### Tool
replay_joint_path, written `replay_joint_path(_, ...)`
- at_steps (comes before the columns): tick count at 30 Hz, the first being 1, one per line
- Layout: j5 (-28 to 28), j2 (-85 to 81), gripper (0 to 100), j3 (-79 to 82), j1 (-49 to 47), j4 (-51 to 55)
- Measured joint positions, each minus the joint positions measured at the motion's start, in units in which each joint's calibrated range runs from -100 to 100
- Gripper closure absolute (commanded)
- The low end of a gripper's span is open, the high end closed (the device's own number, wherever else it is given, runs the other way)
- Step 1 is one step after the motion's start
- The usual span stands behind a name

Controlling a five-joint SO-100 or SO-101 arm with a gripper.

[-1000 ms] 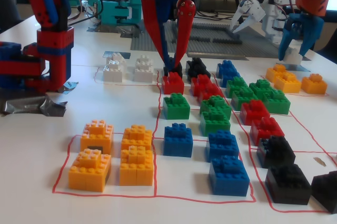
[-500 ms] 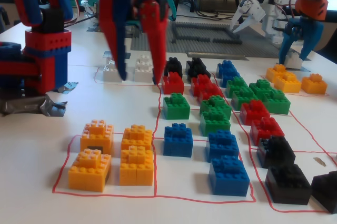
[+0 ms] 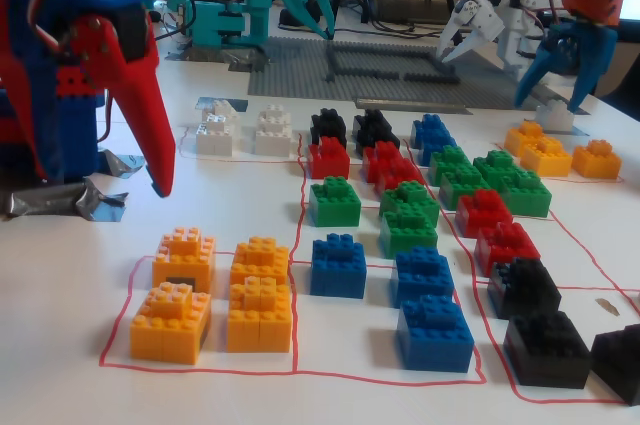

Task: Grab the block and put it in the grey marker

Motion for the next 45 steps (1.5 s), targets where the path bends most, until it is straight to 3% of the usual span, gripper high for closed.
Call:
replay_joint_path(16, 3.5, 15.8, 71, -13.8, -1.7, -9.3)
replay_joint_path(33, -3.5, 22.4, 72, -12.0, -2.3, -16.3)
replay_joint_path(45, -5.4, 25.4, 74, -12.0, -6.2, -16.7)
